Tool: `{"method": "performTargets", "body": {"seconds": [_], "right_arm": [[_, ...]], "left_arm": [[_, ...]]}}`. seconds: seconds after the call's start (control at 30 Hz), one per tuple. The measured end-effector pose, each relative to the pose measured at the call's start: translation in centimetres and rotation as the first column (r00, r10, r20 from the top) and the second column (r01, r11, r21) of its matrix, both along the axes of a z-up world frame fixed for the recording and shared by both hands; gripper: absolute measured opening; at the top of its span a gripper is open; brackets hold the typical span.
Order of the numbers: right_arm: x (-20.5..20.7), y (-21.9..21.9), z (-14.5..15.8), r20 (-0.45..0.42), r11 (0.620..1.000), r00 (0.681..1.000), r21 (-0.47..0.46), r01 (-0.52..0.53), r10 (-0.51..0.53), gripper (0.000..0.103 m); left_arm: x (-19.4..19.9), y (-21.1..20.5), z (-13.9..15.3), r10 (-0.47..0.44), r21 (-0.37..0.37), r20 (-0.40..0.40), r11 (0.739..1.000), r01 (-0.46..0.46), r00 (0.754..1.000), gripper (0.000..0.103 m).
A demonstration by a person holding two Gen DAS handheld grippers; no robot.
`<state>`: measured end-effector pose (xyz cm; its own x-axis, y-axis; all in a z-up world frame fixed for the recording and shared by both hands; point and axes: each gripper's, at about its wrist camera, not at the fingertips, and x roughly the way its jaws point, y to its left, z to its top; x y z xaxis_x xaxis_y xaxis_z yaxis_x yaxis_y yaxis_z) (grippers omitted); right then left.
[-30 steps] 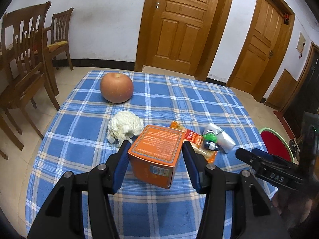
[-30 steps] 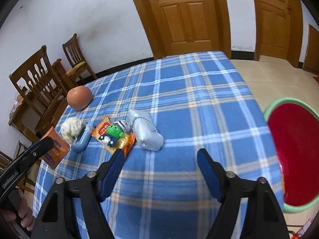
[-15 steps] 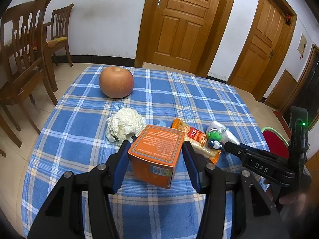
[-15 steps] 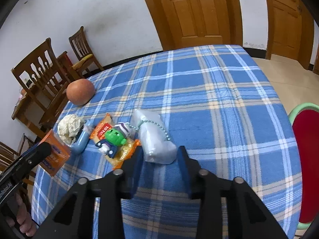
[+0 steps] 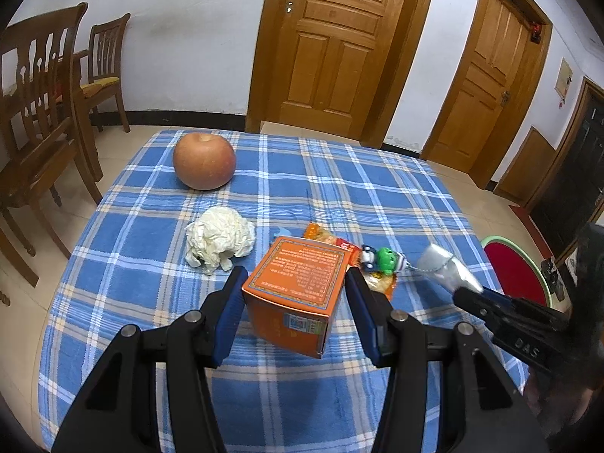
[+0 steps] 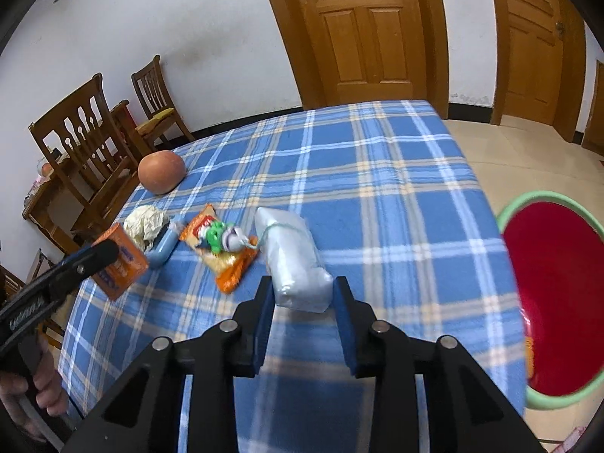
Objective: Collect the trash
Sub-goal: 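Grasp the white plastic bag with the right tool while the left tool holds the box, then carry the box and white bag over the red bin and open both tools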
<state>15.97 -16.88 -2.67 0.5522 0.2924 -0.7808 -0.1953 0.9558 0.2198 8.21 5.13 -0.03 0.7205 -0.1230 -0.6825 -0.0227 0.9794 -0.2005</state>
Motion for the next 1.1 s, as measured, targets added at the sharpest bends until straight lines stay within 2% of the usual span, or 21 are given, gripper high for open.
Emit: {"method": "performTargets", "body": {"seconds": [0.23,0.57,1.1], "right_arm": [[-2.8,-2.8,1.7,0.046,0.999,0.998,-0.024,0.046,-0.045,0.034],[-5.4,-7.0,3.4,0.097,0.989,0.984,-0.009,0.150,-0.148,0.034],[-8.7,-15.8,3.0,0.096,0.923,0.919,0.004,0.384,-0.382,0.034]], "left_arm": [[-0.5,-1.3,0.7,-0.027,0.003,0.012,1.000,0.027,1.000,0.053],[-0.9,-4.2,1.9,-0.087,0.003,0.033,0.996,0.087,0.996,0.053],[0.0,-13.1,2.7,-0.268,0.020,0.045,0.963,0.268,0.962,0.053]]}}
